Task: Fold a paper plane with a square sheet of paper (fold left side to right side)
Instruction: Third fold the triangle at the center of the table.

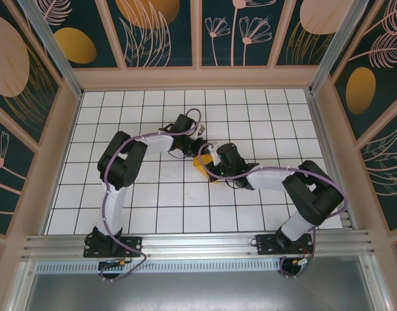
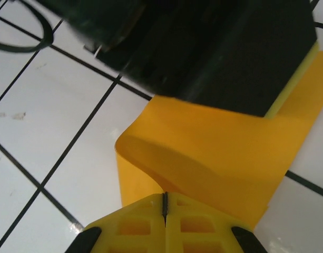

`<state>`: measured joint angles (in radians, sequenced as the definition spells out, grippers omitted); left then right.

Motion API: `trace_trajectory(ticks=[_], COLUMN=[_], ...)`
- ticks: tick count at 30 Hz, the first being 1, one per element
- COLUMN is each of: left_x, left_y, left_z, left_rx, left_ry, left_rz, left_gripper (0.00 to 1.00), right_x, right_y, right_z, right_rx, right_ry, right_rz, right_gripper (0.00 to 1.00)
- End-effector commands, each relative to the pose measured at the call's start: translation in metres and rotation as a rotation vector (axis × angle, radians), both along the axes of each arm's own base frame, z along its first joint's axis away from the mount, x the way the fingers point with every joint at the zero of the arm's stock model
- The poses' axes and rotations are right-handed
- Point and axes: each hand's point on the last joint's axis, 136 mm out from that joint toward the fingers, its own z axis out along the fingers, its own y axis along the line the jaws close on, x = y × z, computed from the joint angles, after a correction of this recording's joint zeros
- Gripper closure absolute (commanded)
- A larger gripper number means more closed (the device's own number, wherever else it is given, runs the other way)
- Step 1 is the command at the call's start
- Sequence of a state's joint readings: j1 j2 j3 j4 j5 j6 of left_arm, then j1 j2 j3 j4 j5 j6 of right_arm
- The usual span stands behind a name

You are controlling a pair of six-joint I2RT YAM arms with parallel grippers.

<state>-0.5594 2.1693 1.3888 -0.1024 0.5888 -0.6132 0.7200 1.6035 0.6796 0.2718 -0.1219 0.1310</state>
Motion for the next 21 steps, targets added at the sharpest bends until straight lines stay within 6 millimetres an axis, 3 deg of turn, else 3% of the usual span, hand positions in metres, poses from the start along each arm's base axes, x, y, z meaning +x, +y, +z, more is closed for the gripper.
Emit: trace_trajectory(ticks=[1,21], left_x=[-0.013,-0.014], left_y=[0.001,0.001], left_z=[-0.029,-0.031], left_rx=[0.066,0.069], left_ry=[0.047,0.054], left_rz=[-0.022,-0.024], left_gripper=[0.72,0.73], right_x=[0.004,0.017], right_y=[0.002,-0.018], right_z=[-0.005,-0.024], right_rx=[0.021,0.024], right_ry=[0.059,0.128], right_rz=[-0.014,-0.122], right_gripper=[1.0,1.0])
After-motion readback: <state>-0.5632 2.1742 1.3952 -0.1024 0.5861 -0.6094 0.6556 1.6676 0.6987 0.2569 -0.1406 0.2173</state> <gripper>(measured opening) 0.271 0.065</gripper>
